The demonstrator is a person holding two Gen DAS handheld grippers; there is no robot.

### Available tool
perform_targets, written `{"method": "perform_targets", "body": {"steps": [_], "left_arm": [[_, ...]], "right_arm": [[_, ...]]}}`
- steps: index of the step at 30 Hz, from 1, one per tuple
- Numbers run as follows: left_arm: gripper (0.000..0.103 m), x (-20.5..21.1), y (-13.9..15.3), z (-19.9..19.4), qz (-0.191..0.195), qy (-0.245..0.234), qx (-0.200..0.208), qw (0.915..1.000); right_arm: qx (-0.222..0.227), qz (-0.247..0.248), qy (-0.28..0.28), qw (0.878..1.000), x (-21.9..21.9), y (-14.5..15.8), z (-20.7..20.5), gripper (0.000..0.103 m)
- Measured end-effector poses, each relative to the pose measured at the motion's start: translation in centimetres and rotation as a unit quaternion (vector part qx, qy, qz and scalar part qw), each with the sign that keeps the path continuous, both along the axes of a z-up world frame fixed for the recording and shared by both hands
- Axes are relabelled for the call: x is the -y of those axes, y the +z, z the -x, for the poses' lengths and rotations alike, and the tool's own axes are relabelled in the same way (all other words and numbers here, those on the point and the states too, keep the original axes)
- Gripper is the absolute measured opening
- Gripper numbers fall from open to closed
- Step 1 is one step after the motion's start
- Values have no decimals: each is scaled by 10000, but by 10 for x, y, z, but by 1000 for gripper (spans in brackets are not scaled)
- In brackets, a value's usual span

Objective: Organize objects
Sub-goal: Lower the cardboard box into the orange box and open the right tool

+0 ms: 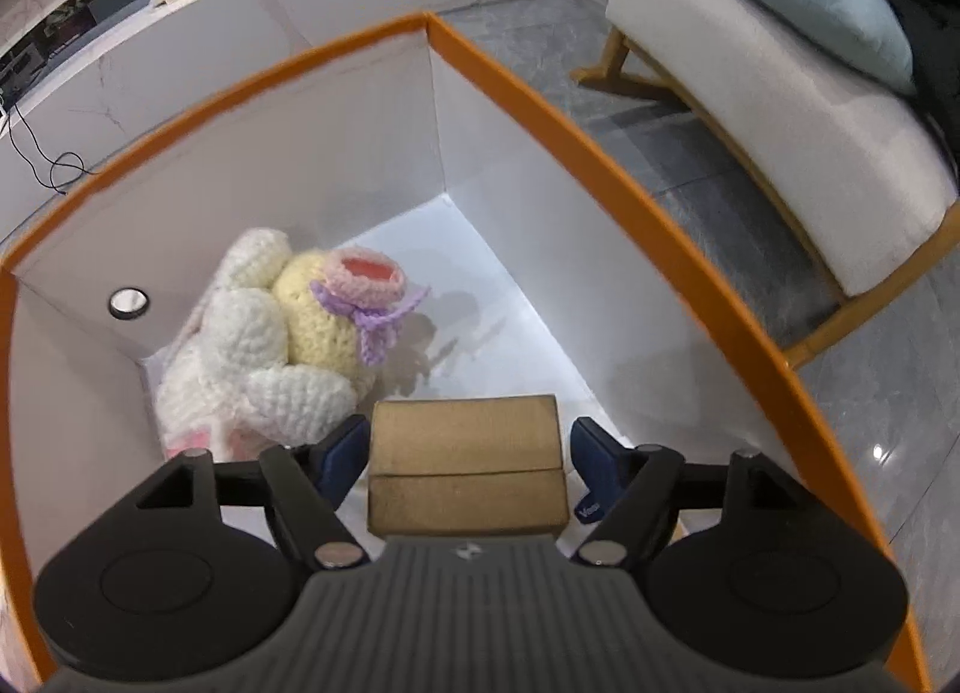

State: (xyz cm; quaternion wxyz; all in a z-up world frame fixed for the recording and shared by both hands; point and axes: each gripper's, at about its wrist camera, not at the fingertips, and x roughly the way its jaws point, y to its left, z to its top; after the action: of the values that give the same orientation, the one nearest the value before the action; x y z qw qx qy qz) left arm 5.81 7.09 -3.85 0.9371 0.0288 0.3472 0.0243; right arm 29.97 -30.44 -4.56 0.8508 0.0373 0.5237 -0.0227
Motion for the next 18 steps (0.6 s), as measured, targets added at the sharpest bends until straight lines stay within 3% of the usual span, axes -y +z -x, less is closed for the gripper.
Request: {"method": "perform_targets", "body": {"steps": [7, 13, 18], "left_arm": [[91, 4, 2, 3, 9, -106, 38, 9999], [91, 12, 10, 10, 81, -263, 141, 9995], [91, 29, 22, 15, 319, -313, 170, 9989]], "right_arm": [[487, 60, 92, 9988, -6, 26, 27, 81], [882, -445, 172, 9950, -2, 55, 67, 85], [839, -1162, 179, 9895, 2, 60, 98, 85]]}}
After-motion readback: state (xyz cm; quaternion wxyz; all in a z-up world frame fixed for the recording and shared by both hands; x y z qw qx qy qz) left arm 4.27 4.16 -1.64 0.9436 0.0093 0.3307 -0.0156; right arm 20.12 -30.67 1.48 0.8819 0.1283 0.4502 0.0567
